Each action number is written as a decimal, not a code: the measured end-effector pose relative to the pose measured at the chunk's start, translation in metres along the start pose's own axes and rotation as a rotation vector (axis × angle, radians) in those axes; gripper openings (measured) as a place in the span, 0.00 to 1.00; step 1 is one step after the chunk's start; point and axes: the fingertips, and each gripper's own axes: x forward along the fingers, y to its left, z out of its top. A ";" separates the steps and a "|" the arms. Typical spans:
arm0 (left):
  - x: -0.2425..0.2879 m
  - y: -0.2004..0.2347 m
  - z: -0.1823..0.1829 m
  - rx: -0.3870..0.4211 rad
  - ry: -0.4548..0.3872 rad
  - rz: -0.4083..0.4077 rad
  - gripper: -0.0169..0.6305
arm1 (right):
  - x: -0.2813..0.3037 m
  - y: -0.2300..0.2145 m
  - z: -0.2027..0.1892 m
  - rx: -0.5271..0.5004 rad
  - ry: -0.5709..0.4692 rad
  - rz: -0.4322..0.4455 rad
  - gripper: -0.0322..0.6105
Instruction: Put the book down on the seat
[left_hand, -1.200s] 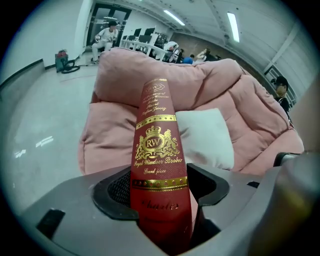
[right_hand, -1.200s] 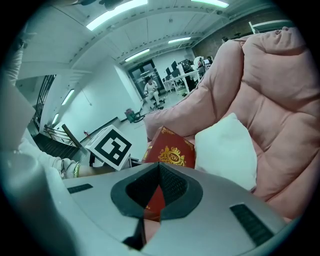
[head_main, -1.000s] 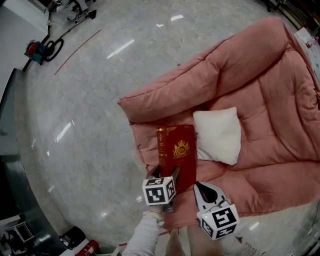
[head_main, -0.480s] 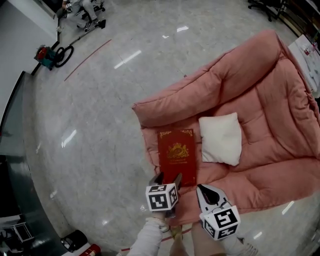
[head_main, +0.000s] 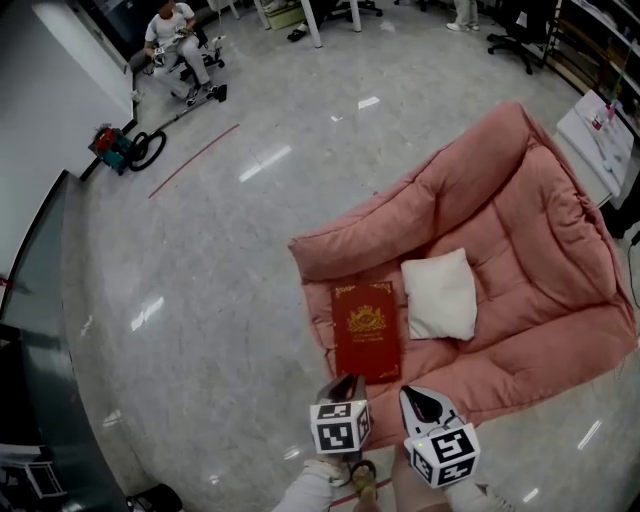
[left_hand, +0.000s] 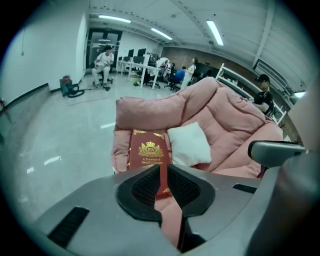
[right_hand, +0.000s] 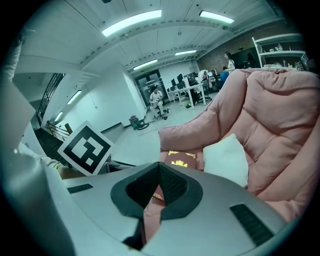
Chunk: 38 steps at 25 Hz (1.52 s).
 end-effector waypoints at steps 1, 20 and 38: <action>-0.007 -0.002 0.000 0.003 -0.006 -0.003 0.09 | -0.004 0.004 0.001 -0.004 -0.006 -0.002 0.06; -0.128 -0.045 -0.030 0.106 -0.105 -0.082 0.04 | -0.083 0.066 0.000 -0.082 -0.119 -0.036 0.06; -0.220 -0.062 -0.072 0.148 -0.187 -0.087 0.04 | -0.155 0.116 -0.024 -0.160 -0.174 -0.062 0.06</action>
